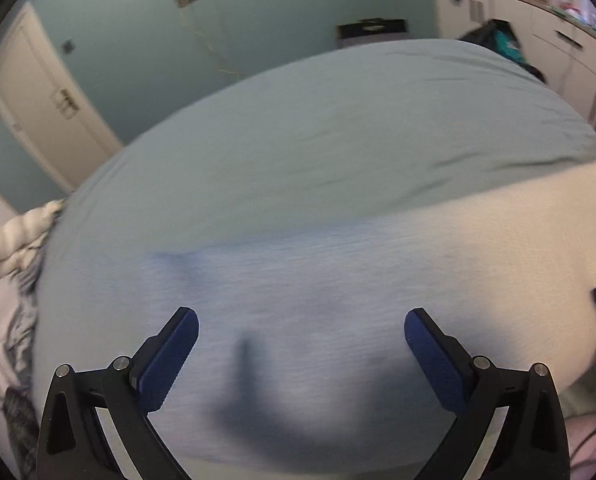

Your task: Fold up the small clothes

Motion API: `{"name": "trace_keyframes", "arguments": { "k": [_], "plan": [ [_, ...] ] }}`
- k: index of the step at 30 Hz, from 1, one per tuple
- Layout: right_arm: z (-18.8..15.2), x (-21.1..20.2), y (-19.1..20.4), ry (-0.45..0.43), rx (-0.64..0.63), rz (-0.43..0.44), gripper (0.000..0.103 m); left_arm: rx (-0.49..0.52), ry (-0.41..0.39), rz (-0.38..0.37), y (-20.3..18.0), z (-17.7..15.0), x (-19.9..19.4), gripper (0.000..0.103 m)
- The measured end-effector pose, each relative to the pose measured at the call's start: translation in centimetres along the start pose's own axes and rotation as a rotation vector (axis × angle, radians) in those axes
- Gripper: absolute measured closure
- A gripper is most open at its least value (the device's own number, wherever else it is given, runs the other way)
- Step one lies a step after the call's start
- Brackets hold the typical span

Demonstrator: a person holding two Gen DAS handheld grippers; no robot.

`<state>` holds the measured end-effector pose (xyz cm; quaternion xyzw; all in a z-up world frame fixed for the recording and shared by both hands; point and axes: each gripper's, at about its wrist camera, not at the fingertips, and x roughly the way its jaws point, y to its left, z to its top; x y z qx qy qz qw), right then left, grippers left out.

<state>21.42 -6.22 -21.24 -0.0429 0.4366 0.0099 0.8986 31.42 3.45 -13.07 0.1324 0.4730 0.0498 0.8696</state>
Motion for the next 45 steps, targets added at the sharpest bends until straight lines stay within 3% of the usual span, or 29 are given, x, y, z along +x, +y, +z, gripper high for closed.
{"name": "trace_keyframes", "arguments": {
  "k": [3, 4, 6, 9, 12, 15, 17, 21, 23, 27, 32, 33, 34, 35, 38, 42, 45],
  "plan": [
    [-0.4, -0.6, 0.5, -0.007, 0.006, 0.0, 0.01, -0.063, 0.102, 0.045, 4.0, -2.2, 2.7, 0.0],
    [-0.6, -1.1, 1.1, -0.009, 0.002, -0.006, 0.01, -0.072, 0.137, -0.024, 4.9, -3.2, 4.2, 0.0],
    [-0.6, -0.9, 0.9, -0.013, 0.0, -0.009, 0.01, -0.152, 0.102, -0.167, 7.0, -4.3, 5.1, 0.0],
    [-0.9, -1.2, 1.0, -0.023, -0.001, -0.008, 0.01, -0.251, 0.127, -0.27, 9.1, -4.7, 5.4, 0.0],
    [-1.2, -1.9, 0.7, -0.052, 0.017, 0.016, 0.01, -0.234, 0.049, -0.241, 10.3, -5.6, 2.5, 0.0],
    [-2.2, -3.6, -0.2, -0.144, 0.052, 0.052, 0.01, -0.157, -0.035, -0.228, 11.7, -7.1, -0.6, 0.0],
    [-3.1, -5.4, -0.9, -0.24, 0.094, 0.079, 0.01, -0.121, -0.058, -0.244, 12.8, -8.5, -1.7, 0.0],
    [-3.5, -6.4, -1.8, -0.294, 0.143, 0.07, 0.01, -0.139, -0.049, -0.284, 13.9, -10.7, -1.9, 0.0],
    [-3.4, -6.3, -1.7, -0.283, 0.147, 0.065, 0.01, -0.208, -0.026, -0.344, 15.4, -10.8, -0.6, 0.001],
    [-3.3, -6.0, -0.8, -0.27, 0.135, 0.049, 0.01, -0.26, 0.001, -0.472, 16.5, -9.0, 0.9, 0.016],
    [-3.0, -5.8, -0.6, -0.258, 0.124, 0.042, 0.01, -0.234, 0.017, -0.479, 13.9, -5.9, 2.8, 0.017],
    [-3.0, -5.8, -0.6, -0.257, 0.125, 0.042, 0.01, -0.231, 0.03, -0.478, 13.7, -5.4, 3.4, 0.026],
    [-3.0, -5.8, -0.6, -0.256, 0.127, 0.043, 0.01, -0.223, 0.051, -0.469, 13.2, -4.8, 4.1, 0.043],
    [-3.0, -5.8, -0.7, -0.255, 0.13, 0.042, 0.01, -0.21, 0.089, -0.457, 12.6, -4.6, 4.9, 0.076],
    [-3.0, -5.7, -0.8, -0.249, 0.138, 0.044, 0.01, -0.27, 0.121, -0.461, 13.0, -4.4, 5.1, 0.083],
    [-3.0, -6.1, -1.0, -0.265, 0.14, 0.042, 0.01, -0.383, 0.089, -0.476, 15.3, -6.1, 3.0, 0.086],
    [-2.9, -6.2, -0.9, -0.272, 0.132, 0.043, 0.01, -0.382, 0.124, -0.404, 14.8, -8.0, 4.8, 0.085]
  ]
}}
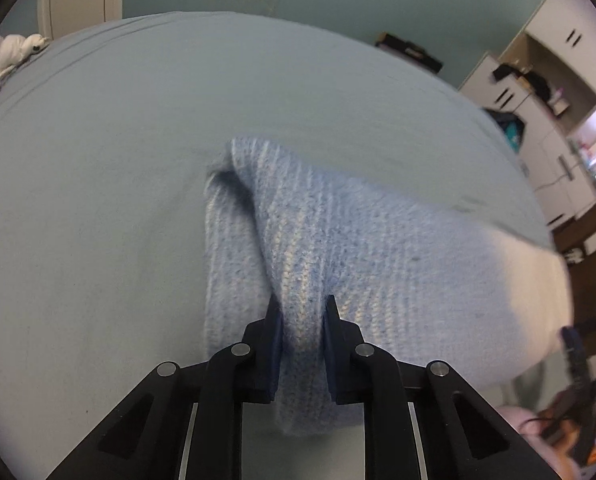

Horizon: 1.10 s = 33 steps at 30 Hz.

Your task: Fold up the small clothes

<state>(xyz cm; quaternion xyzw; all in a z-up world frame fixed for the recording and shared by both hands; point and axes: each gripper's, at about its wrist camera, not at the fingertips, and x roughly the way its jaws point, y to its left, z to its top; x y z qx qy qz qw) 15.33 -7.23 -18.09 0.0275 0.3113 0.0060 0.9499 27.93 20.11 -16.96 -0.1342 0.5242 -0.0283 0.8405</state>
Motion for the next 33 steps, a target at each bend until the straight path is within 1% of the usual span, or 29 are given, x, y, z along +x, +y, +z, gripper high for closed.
{"name": "trace_keyframes", "arguments": {
  "k": [2, 4, 6, 7, 8, 9, 10, 11, 12, 13, 15, 16, 17, 18, 19, 20, 22, 24, 25, 26, 27, 28, 29, 30, 31, 32, 33],
  "plan": [
    [0.0, 0.6, 0.0, 0.03, -0.002, -0.005, 0.01, 0.024, -0.011, 0.026, -0.7, -0.1, 0.5, 0.083],
    [-0.1, 0.8, 0.0, 0.044, -0.005, -0.02, 0.009, 0.055, -0.032, 0.064, -2.3, 0.1, -0.9, 0.08],
    [-0.1, 0.5, 0.1, 0.028, -0.007, -0.022, 0.01, 0.116, -0.095, 0.14, -4.8, 0.0, -3.2, 0.076],
    [-0.1, 0.3, 0.2, 0.019, -0.01, -0.023, 0.01, 0.153, -0.135, 0.163, -6.0, -0.1, -4.3, 0.071],
    [-0.1, 0.4, 0.3, 0.02, -0.018, -0.022, 0.01, 0.192, -0.178, 0.164, -7.1, -0.1, -5.4, 0.04],
    [-0.1, 0.6, 0.4, 0.028, -0.025, -0.022, 0.01, 0.223, -0.22, 0.167, -8.2, -0.3, -6.2, 0.0],
    [-0.1, 0.9, 0.7, 0.042, -0.038, -0.032, 0.01, 0.241, -0.272, 0.19, -9.2, -0.2, -6.5, 0.002],
    [-0.2, 0.9, 0.9, 0.044, -0.046, -0.039, 0.01, 0.265, -0.308, 0.211, -10.1, -0.5, -6.5, 0.0],
    [-0.2, 0.9, 1.0, 0.043, -0.048, -0.04, 0.01, 0.306, -0.312, 0.23, -11.1, -0.7, -5.9, 0.0],
    [-0.2, 0.8, 1.1, 0.043, -0.051, -0.04, 0.01, 0.332, -0.286, 0.235, -11.9, -0.8, -4.8, 0.0],
    [-0.3, 1.0, 1.1, 0.056, -0.051, -0.044, 0.009, 0.344, -0.2, 0.225, -12.9, -0.9, -1.5, 0.0],
    [-0.3, 1.3, 1.2, 0.074, -0.052, -0.048, 0.008, 0.345, -0.163, 0.227, -13.1, -1.2, 0.1, 0.0],
    [-0.3, 1.6, 1.3, 0.087, -0.053, -0.049, 0.006, 0.35, -0.109, 0.242, -12.9, -1.6, 1.9, 0.0],
    [-0.4, 1.8, 1.4, 0.101, -0.054, -0.052, 0.002, 0.345, -0.073, 0.255, -12.4, -2.1, 3.6, 0.0],
    [-0.3, 2.2, 1.4, 0.124, -0.053, -0.057, 0.001, 0.329, -0.1, 0.242, -12.0, -2.4, 4.0, 0.0],
    [-0.2, 2.2, 1.5, 0.134, -0.051, -0.06, 0.001, 0.322, -0.154, 0.229, -11.8, -2.8, 3.8, 0.0],
    [0.5, 1.2, 1.4, 0.143, -0.041, -0.061, 0.001, 0.326, -0.152, 0.244, -11.2, -3.3, 3.2, 0.0],
    [1.2, -0.8, 0.4, 0.098, 0.036, -0.032, 0.001, 0.315, -0.145, 0.256, -11.6, -3.1, 2.7, 0.0],
    [1.5, -2.1, -0.7, 0.074, 0.116, -0.01, 0.001, 0.312, -0.14, 0.257, -11.6, -3.1, 2.5, 0.0],
    [1.4, -3.1, -2.7, 0.081, 0.259, 0.015, 0.001, 0.308, -0.132, 0.256, -11.5, -3.1, 2.4, 0.0],
    [1.1, -3.3, -3.9, 0.105, 0.347, 0.023, 0.001, 0.304, -0.124, 0.255, -11.7, -3.1, 2.6, 0.0],
    [0.2, -3.0, -5.4, 0.162, 0.473, 0.036, 0.001, 0.3, -0.12, 0.252, -11.8, -2.6, 2.9, 0.0],
    [-1.2, -1.8, -6.7, 0.251, 0.592, 0.066, 0.001, 0.298, -0.12, 0.248, -11.7, -2.6, 2.9, 0.0],
    [-2.2, -0.6, -7.4, 0.313, 0.657, 0.107, 0.001, 0.298, -0.12, 0.247, -11.6, -2.6, 2.9, 0.0],
    [-3.8, 1.2, -8.3, 0.383, 0.747, 0.185, 0.001, 0.302, -0.121, 0.249, -11.5, -2.8, 2.9, 0.0],
    [-4.7, 2.4, -8.8, 0.418, 0.798, 0.228, 0.001, 0.305, -0.124, 0.25, -11.4, -2.8, 2.8, 0.0],
    [-5.1, 3.1, -9.1, 0.431, 0.824, 0.253, 0.001, 0.307, -0.127, 0.249, -11.4, -2.9, 2.8, 0.0]
  ]
}}
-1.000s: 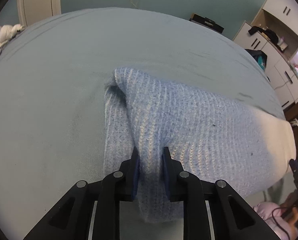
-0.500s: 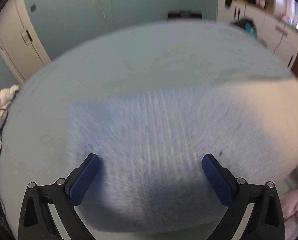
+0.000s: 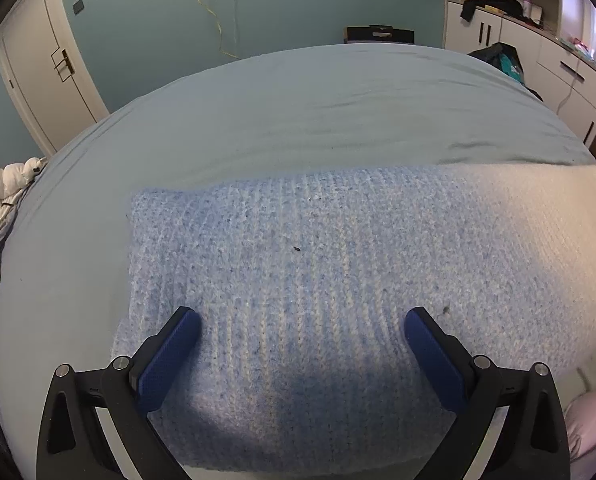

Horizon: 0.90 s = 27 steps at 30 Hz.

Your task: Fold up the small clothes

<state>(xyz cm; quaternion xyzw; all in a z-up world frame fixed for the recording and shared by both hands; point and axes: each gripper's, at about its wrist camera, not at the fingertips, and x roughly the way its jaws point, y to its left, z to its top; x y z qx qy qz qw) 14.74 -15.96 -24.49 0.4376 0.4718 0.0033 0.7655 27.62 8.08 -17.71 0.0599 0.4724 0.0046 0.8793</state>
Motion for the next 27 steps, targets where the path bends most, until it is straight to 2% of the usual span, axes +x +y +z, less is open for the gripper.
{"name": "trace_keyframes", "arguments": {
  "k": [4, 7, 11, 12, 13, 15, 16, 19, 24, 27],
  "plan": [
    [1.9, 1.1, -0.3, 0.007, 0.037, 0.128, 0.001, -0.002, -0.019, -0.001, 0.7, -0.3, -0.5, 0.0],
    [3.1, 2.6, 0.1, 0.035, 0.038, 0.11, 0.001, 0.001, -0.026, 0.008, 0.6, -0.8, -0.5, 0.0],
    [4.1, 3.1, 1.4, -0.018, 0.036, 0.046, 0.001, 0.004, -0.025, 0.005, 0.1, -0.6, -0.3, 0.0],
    [4.1, 3.0, 1.7, -0.041, 0.028, 0.029, 0.006, 0.004, -0.024, 0.003, 0.1, -0.7, -0.2, 0.0],
    [3.9, 2.7, 2.2, -0.078, 0.006, 0.005, 0.024, 0.003, -0.024, 0.001, 0.1, -0.7, -0.1, 0.0],
    [3.4, 1.4, 3.8, -0.16, -0.096, -0.025, 0.045, 0.004, -0.026, 0.003, 0.1, -0.8, 0.0, 0.0],
    [2.8, 1.0, 4.4, -0.182, -0.134, -0.036, 0.051, 0.006, -0.025, 0.005, 0.0, -0.9, 0.1, 0.0],
    [1.6, -1.4, 7.2, -0.264, -0.274, -0.087, 0.056, 0.011, -0.012, 0.008, 0.0, -0.8, -0.1, 0.0],
    [-2.1, -6.2, 11.9, -0.41, -0.453, -0.109, 0.057, -0.008, 0.049, 0.029, 0.3, 0.2, -1.7, 0.0],
    [-4.0, -8.2, 13.2, -0.471, -0.552, -0.109, 0.057, -0.004, 0.001, 0.037, -0.4, 1.5, -4.4, 0.0]
  ]
}}
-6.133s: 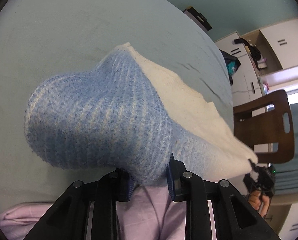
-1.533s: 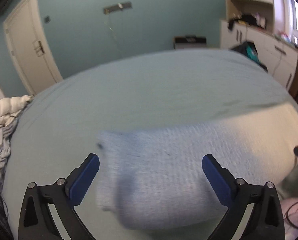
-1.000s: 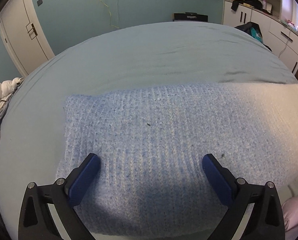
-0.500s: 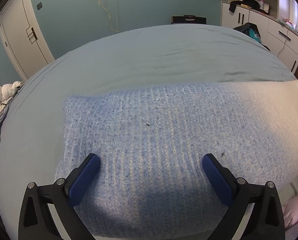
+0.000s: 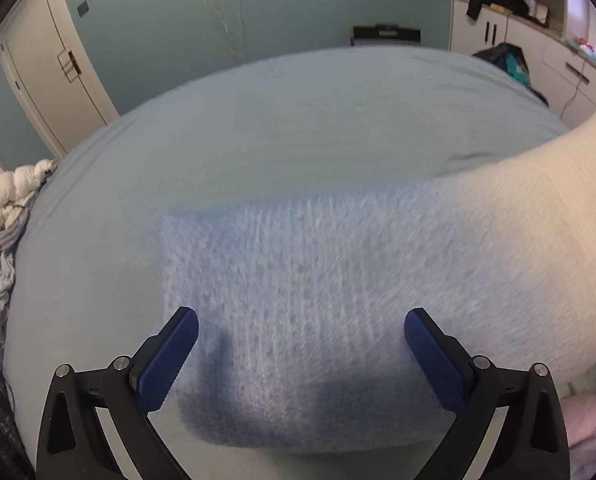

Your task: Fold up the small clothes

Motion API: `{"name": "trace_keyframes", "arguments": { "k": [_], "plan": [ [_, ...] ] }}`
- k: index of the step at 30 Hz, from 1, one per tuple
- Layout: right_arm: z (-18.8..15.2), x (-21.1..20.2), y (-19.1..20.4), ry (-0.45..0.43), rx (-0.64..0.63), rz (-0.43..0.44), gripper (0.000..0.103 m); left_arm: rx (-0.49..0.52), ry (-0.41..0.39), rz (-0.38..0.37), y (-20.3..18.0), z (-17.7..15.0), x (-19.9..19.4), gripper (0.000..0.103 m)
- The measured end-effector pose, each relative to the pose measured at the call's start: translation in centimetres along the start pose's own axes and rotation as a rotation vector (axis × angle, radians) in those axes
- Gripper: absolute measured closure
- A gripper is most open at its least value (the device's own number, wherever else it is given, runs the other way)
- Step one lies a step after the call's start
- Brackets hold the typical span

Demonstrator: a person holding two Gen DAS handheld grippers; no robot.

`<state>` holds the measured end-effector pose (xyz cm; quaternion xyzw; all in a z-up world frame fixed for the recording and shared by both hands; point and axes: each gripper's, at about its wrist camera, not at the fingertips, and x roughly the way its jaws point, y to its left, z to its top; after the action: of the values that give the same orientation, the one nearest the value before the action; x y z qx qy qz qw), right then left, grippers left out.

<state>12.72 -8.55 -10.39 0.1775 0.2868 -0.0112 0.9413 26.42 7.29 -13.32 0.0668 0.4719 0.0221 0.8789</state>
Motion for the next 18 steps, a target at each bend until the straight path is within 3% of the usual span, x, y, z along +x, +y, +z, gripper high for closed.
{"name": "trace_keyframes", "arguments": {
  "k": [3, 7, 11, 14, 18],
  "plan": [
    [-0.8, -1.4, 0.6, -0.022, -0.031, -0.015, 0.057, 0.033, -0.043, -0.008, -2.0, 1.6, -1.6, 0.0],
    [-0.8, -1.5, 2.1, -0.06, -0.045, -0.026, 0.057, 0.08, -0.05, -0.021, -5.4, 3.3, -1.0, 0.0],
    [-0.7, -0.9, 3.4, -0.104, -0.098, -0.029, 0.057, 0.154, 0.009, 0.0, -9.5, 3.4, 2.3, 0.0],
    [-0.3, -0.5, 4.8, -0.13, -0.171, -0.028, 0.057, 0.155, 0.023, 0.017, -11.1, 2.5, 4.5, 0.0],
    [-1.3, 0.4, 6.2, -0.156, -0.281, -0.069, 0.057, 0.122, 0.031, -0.022, -10.6, 2.5, 4.8, 0.0]
  ]
}}
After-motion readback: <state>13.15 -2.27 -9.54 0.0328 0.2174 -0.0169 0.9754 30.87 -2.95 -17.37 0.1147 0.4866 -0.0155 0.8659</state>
